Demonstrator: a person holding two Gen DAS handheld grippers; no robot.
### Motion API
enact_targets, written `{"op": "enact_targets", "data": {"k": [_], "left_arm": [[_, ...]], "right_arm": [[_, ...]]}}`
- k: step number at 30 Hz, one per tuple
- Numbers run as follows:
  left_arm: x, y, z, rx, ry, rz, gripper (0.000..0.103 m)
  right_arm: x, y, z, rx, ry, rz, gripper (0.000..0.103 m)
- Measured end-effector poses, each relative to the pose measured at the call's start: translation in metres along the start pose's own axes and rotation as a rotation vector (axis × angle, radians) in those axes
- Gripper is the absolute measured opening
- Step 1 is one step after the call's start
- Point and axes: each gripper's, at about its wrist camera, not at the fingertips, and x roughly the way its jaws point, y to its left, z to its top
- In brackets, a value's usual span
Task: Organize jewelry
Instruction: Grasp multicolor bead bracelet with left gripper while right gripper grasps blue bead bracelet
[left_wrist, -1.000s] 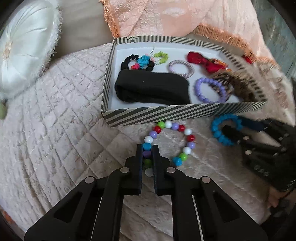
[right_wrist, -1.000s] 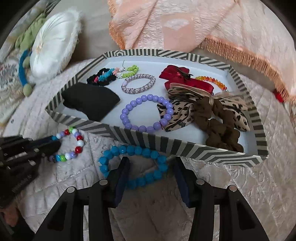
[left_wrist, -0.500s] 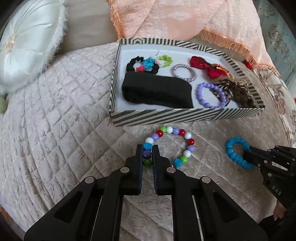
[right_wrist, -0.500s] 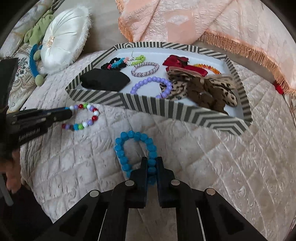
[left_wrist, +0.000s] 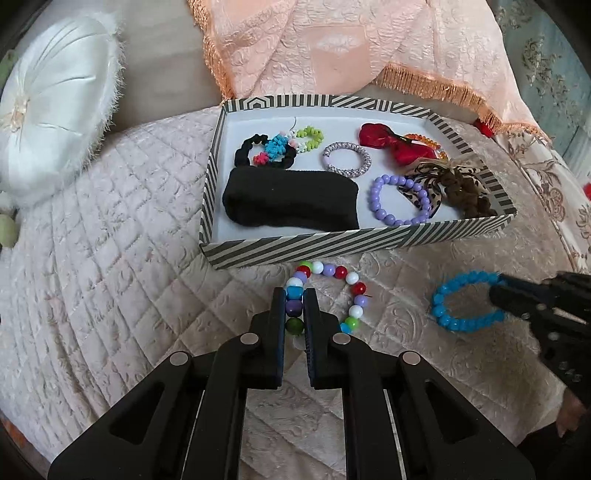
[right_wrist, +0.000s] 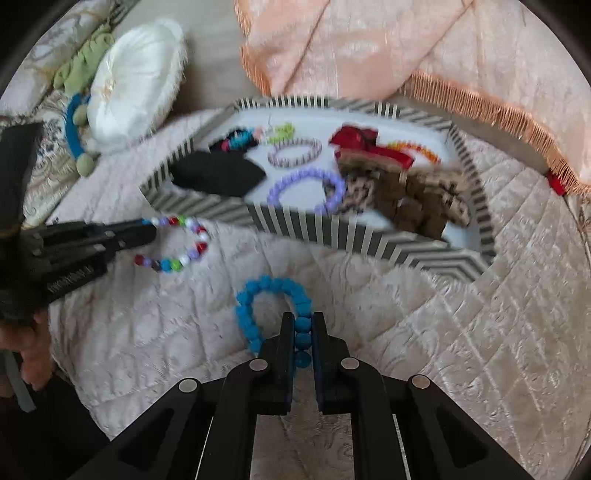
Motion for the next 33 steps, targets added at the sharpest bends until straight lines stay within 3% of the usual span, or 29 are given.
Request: {"op": "enact_targets", "data": {"k": [11,33], "left_arm": [[-0.002,-0.013,-0.004,0.042,-0.021,0.019,0.008],[-0.009,-0.015,-0.002,0.047,-0.051,0.046,0.008]], "right_arm": [[-0.008,-0.004,0.004,0.075,-0.046,-0.026,0.008],[-0.021,-0.006,0.007,0.074,-0.102,-0.061,0.008]]}}
